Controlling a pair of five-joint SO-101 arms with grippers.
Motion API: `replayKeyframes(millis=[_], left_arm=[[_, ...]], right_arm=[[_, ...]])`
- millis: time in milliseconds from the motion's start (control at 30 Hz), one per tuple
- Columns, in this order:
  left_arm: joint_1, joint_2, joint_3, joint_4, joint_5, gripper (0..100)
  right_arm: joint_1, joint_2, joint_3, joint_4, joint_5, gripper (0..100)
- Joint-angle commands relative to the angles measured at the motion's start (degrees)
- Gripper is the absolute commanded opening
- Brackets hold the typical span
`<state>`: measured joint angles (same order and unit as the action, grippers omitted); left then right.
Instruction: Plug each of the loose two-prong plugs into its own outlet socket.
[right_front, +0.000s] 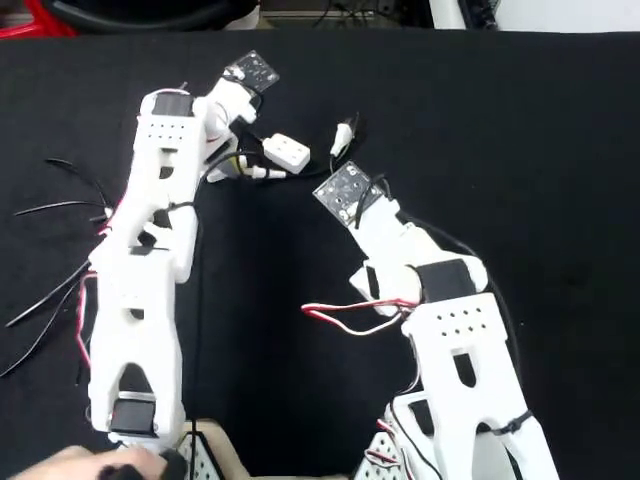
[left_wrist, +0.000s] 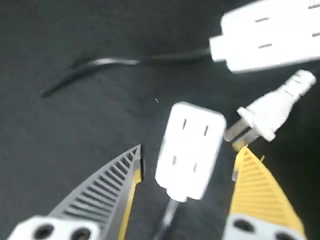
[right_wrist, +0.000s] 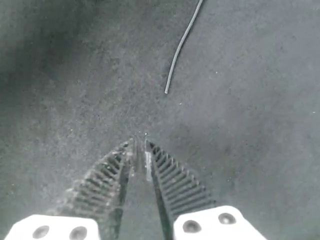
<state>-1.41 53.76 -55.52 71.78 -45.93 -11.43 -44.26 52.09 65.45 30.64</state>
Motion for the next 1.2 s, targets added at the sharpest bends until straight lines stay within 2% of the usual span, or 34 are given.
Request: replayKeyframes(millis=[0,133,367,467,533,600,633,700,767,1033,1167], left_arm=[[-2.86,7.91,-22.55,3.96,-2.90,29],[-3.12,17.41,-31.52,5.45,-4.40,29],[-3.30,23.47,-30.11,5.54,-4.66,29],[-3.21,23.38,-29.05,8.97,-5.54,29],[-2.68,23.30,-29.93,12.84,-6.86,21],[-1.54,23.30,-32.48,17.14,-7.65,6],[-1.27,23.30,-34.33,19.52,-7.65,1],[-0.92,23.30,-39.08,25.14,-7.47,6],[-0.48,22.95,-40.22,29.01,-7.47,2],[-0.22,9.85,-38.90,29.36,7.03,3],[2.15,2.02,-29.93,29.36,11.52,3]], right_arm=[[0.97,0.48,-0.31,-1.32,0.79,1.4],[0.88,0.48,-0.31,-1.49,0.88,1.4],[0.88,0.48,0.66,-3.43,0.53,1.4],[0.88,0.48,0.66,-4.04,0.26,1.4],[0.88,0.48,0.66,-4.04,0.26,1.3],[0.97,0.48,0.66,-4.04,0.26,1.3],[0.97,0.48,0.66,-4.04,0.26,1.3],[0.97,0.48,0.66,-4.04,0.26,1.3],[0.97,0.48,0.66,-4.04,0.26,1.3],[0.97,0.48,0.66,-4.04,0.26,1.3],[1.05,0.48,0.66,-4.04,0.26,1.3]])
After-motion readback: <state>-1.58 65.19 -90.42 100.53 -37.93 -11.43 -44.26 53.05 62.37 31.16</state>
